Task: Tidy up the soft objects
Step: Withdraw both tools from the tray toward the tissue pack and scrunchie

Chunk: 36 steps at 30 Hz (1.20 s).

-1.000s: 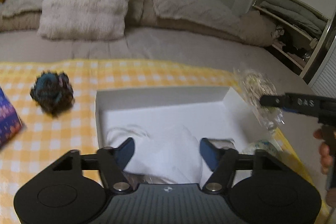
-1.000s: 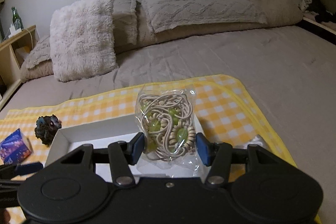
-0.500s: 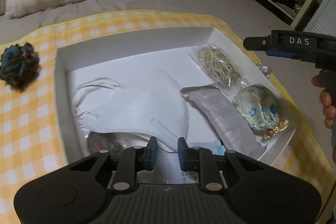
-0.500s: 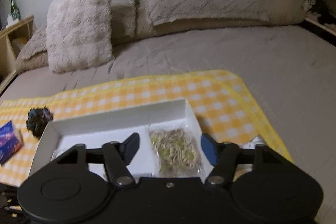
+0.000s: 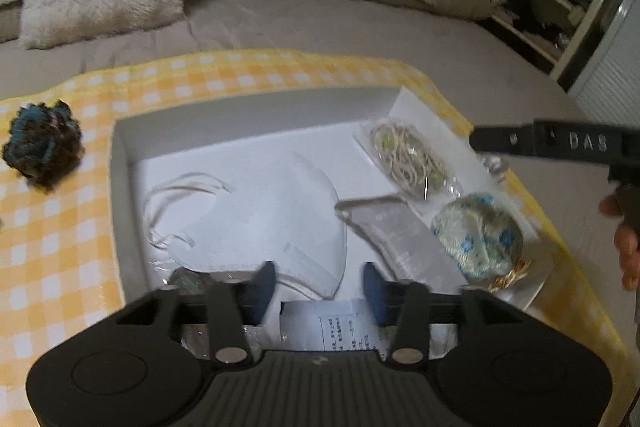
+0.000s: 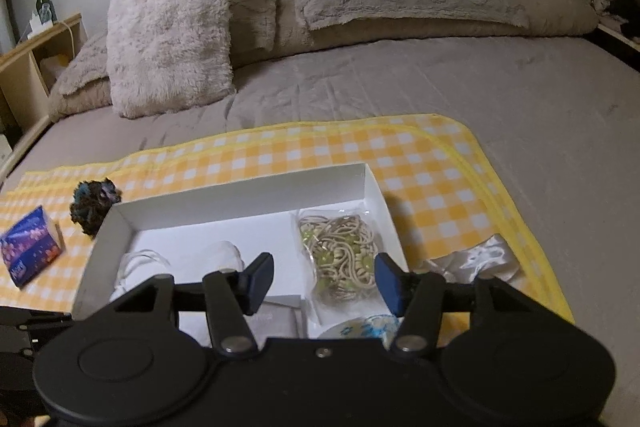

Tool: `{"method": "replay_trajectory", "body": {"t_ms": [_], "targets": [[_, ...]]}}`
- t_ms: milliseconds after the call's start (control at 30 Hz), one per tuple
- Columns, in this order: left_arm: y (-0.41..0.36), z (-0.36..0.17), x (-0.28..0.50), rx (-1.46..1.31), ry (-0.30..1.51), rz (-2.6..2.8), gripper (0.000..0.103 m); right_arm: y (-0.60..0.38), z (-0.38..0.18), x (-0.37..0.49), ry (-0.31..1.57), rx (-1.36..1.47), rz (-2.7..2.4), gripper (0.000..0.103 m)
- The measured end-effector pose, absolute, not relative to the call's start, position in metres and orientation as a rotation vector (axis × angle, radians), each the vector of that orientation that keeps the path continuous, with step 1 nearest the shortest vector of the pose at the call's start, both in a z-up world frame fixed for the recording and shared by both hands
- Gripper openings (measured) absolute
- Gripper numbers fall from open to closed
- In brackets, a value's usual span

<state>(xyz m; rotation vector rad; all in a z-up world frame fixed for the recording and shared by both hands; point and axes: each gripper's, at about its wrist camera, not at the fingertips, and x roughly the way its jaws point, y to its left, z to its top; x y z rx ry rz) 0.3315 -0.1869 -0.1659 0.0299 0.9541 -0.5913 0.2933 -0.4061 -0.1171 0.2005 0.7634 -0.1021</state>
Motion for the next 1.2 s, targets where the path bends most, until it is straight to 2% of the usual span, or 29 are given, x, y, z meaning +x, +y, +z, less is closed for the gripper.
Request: {"method": "replay_trajectory", "body": {"t_ms": [133, 400, 533, 967, 1067, 1200], "targets": [[-0.182, -0.15, 0.326, 0.014, 0.92, -0.576, 0.063, -0.401, -0.107, 0.282, 0.741, 0.195, -0.086, 0.06], [-0.167, -0.119, 0.309, -0.003, 0.855, -0.535, 0.071, -0.391, -0.086, 0.254, 0.702, 0.193, -0.06, 0.062], [-0.161, -0.104, 0.296, -0.006, 0.821, -0.524, 0.079, -0.386, -0.073, 0.237, 0.678, 0.185, -0.044, 0.066], [-0.147, -0.069, 0.259, 0.002, 0.731, -0.472, 0.094, -0.367, -0.046, 0.188, 0.627, 0.151, -0.014, 0.075], [-0.145, -0.064, 0.252, 0.007, 0.716, -0.455, 0.102, -0.362, -0.046, 0.182, 0.622, 0.121, -0.043, 0.085], [-0.142, -0.061, 0.245, 0.0, 0.707, -0.44, 0.103, -0.358, -0.048, 0.176, 0.626, 0.097, -0.062, 0.094]]}}
